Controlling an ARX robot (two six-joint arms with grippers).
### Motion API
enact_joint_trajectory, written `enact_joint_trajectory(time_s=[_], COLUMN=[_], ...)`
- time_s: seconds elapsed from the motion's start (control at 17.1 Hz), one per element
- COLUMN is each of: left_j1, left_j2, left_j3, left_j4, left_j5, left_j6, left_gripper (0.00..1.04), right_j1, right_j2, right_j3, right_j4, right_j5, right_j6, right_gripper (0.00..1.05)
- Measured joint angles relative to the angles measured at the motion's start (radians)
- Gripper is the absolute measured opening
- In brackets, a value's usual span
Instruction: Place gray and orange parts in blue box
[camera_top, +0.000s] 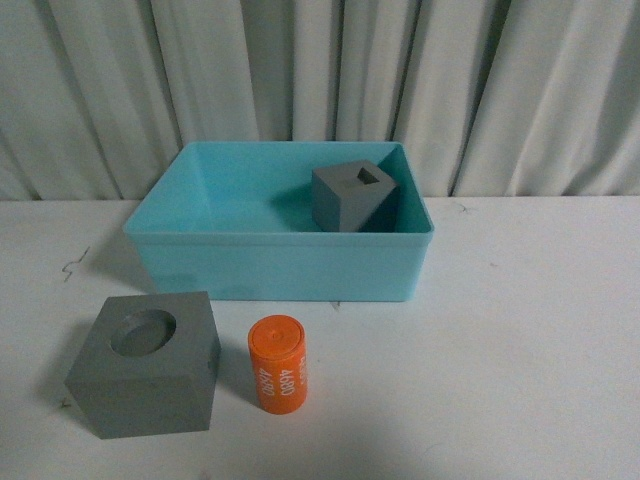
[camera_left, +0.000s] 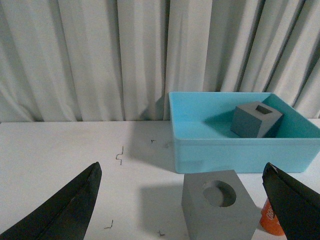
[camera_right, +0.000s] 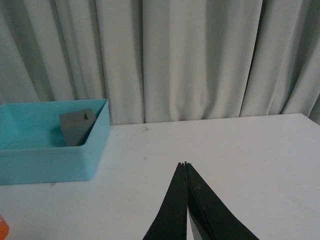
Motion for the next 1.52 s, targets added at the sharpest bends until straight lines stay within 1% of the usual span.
enact_joint_trajectory(time_s=[0.06, 0.18, 0.23, 0.29, 0.41, 0.47, 0.7, 0.82, 0.88, 0.99, 1.05, 1.11, 1.17, 1.34, 1.52], left_j1=[0.000, 0.000, 0.000, 0.000, 0.000, 0.000, 0.000, 0.000, 0.000, 0.000, 0.013, 0.016, 0.011, -0.063, -0.109], left_j2=[0.000, 0.000, 0.000, 0.000, 0.000, 0.000, 0.000, 0.000, 0.000, 0.000, 0.068, 0.276, 0.461, 0.851, 1.188], left_j3=[0.000, 0.000, 0.000, 0.000, 0.000, 0.000, 0.000, 0.000, 0.000, 0.000, 0.069, 0.171, 0.255, 0.407, 0.523], left_j4=[0.000, 0.000, -0.001, 0.002, 0.000, 0.000, 0.000, 0.000, 0.000, 0.000, -0.201, -0.347, -0.380, -0.140, 0.040], left_j5=[0.000, -0.001, 0.000, 0.000, 0.000, 0.000, 0.000, 0.000, 0.000, 0.000, 0.037, 0.049, 0.038, 0.026, 0.014], left_j6=[0.000, 0.000, 0.000, 0.000, 0.000, 0.000, 0.000, 0.000, 0.000, 0.000, -0.043, -0.099, -0.127, -0.110, -0.018], left_gripper=[0.98, 0.98, 0.98, 0.98, 0.98, 0.98, 0.98, 0.98, 0.98, 0.98, 0.98, 0.98, 0.98, 0.98, 0.98], right_j1=[0.000, 0.000, 0.000, 0.000, 0.000, 0.000, 0.000, 0.000, 0.000, 0.000, 0.000, 0.000, 0.001, 0.001, 0.001], right_j2=[-0.017, -0.152, -0.174, -0.174, -0.173, -0.172, -0.172, -0.172, -0.172, -0.173, -0.172, -0.172, -0.173, -0.173, -0.173], right_j3=[0.000, 0.000, 0.002, 0.000, 0.000, 0.000, 0.000, 0.000, 0.000, 0.000, 0.000, 0.000, 0.000, 0.000, 0.000], right_j4=[-0.028, -0.187, -0.163, -0.190, -0.182, -0.182, -0.182, -0.182, -0.182, -0.182, -0.183, -0.182, -0.182, -0.183, -0.183], right_j5=[0.000, -0.002, -0.003, -0.002, -0.002, -0.003, -0.003, -0.003, -0.003, -0.003, -0.003, -0.003, -0.004, -0.003, -0.003], right_j6=[0.000, 0.000, 0.000, -0.001, 0.000, -0.001, -0.001, -0.001, -0.001, -0.001, -0.001, -0.001, -0.001, -0.001, -0.001], right_gripper=[0.02, 0.02, 0.02, 0.02, 0.02, 0.08, 0.44, 0.72, 0.83, 1.00, 0.98, 0.98, 0.98, 0.98, 0.98])
